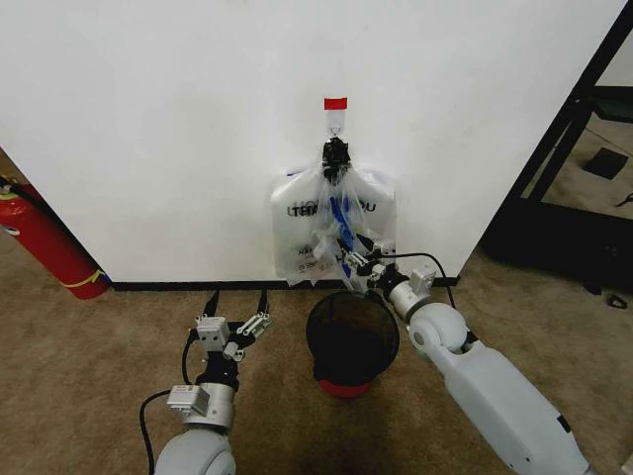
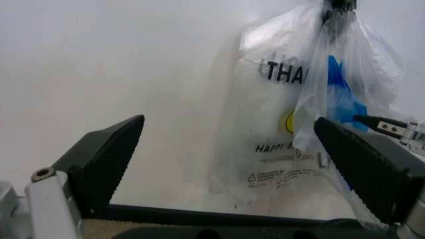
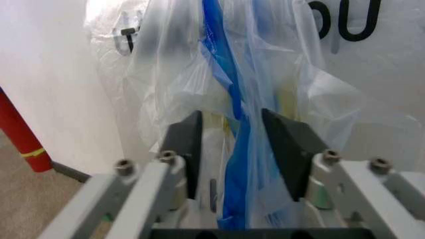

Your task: Pick up the garbage bag from the wall and place it over the trash bin.

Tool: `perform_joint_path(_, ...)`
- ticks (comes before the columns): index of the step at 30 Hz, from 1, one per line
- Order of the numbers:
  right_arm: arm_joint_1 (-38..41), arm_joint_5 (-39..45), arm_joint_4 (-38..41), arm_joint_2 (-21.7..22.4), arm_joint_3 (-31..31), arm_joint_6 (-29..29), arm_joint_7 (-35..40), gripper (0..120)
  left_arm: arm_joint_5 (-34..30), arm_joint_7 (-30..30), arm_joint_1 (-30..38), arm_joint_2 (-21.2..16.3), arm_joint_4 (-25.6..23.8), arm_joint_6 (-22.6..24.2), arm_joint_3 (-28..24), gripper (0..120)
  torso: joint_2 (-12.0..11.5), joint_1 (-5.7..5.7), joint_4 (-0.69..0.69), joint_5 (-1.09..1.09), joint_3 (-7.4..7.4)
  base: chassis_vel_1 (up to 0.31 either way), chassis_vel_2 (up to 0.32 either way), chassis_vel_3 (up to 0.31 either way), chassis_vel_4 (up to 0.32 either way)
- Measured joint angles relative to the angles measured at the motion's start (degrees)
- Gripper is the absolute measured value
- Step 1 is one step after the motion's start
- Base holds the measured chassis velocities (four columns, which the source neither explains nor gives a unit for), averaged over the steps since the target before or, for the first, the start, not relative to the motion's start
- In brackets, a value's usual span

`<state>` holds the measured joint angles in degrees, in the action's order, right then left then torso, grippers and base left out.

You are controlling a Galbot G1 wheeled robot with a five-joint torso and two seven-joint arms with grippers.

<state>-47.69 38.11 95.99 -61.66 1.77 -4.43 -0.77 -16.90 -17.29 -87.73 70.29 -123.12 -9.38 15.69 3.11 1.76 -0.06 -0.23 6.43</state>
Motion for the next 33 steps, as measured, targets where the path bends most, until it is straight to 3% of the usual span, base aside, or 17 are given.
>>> perform_joint_path(4, 0.83, 0.19, -0.96, -0.38, -0.26, -0.13, 0.12, 13, 0.0, 0.09, 0.07, 0.33, 0.23, -0.31, -0.01, 100, 0.0, 0.0, 0.0, 0.0, 0.0, 0.0, 0.0, 0.0, 0.0)
perform_joint_path(6, 0.99, 0.19, -1.11, -0.42, -0.36, -0.14, 0.12, 12, 0.0, 0.1, 0.05, 0.36, 0.24, -0.33, 0.02, 100, 0.0, 0.0, 0.0, 0.0, 0.0, 0.0, 0.0, 0.0, 0.0)
perform_joint_path(9, 1.86, 0.34, -1.96, -0.35, -0.82, -0.25, 0.17, 0, 0.0, 0.18, -0.56, 0.28, 0.13, -0.61, 0.53, 100, 0.0, 0.0, 0.01, 0.0, 0.0, 0.0, 0.0, 0.0, 0.0)
perform_joint_path(15, 2.23, 2.03, -1.74, 0.01, -0.6, -0.55, 1.08, 0, -0.23, 0.2, -0.72, -0.07, 0.01, -0.83, 0.96, 100, 0.0, 0.0, 0.01, 0.0, 0.01, 0.0, 0.0, 0.0, 0.0)
perform_joint_path(22, -3.31, 6.3, 5.44, 1.3, 3.87, -0.09, 1.48, 0, -0.48, 0.05, 0.45, -0.3, -0.4, -0.44, -0.48, 100, 0.0, 0.0, -0.01, 0.0, 0.0, 0.0, 0.0, 0.0, 0.0)
perform_joint_path(26, -9.93, 14.55, 14.04, 3.35, 9.37, 1.15, 1.28, 0, -1.65, -0.1, 2.38, -1.32, -0.21, 0.27, -2.98, 100, 0.0, 0.0, 0.0, 0.0, 0.0, 0.0, 0.0, 0.0, 0.0)
perform_joint_path(33, -15.26, 25.23, 19.66, 4.38, 16.34, 1.4, 1.1, 0, -2.73, -0.48, 6.5, -1.95, 0.42, 1.61, -7.0, 100, 0.0, 0.0, 0.0, 0.0, 0.0, 0.0, 0.0, 0.0, 0.0)
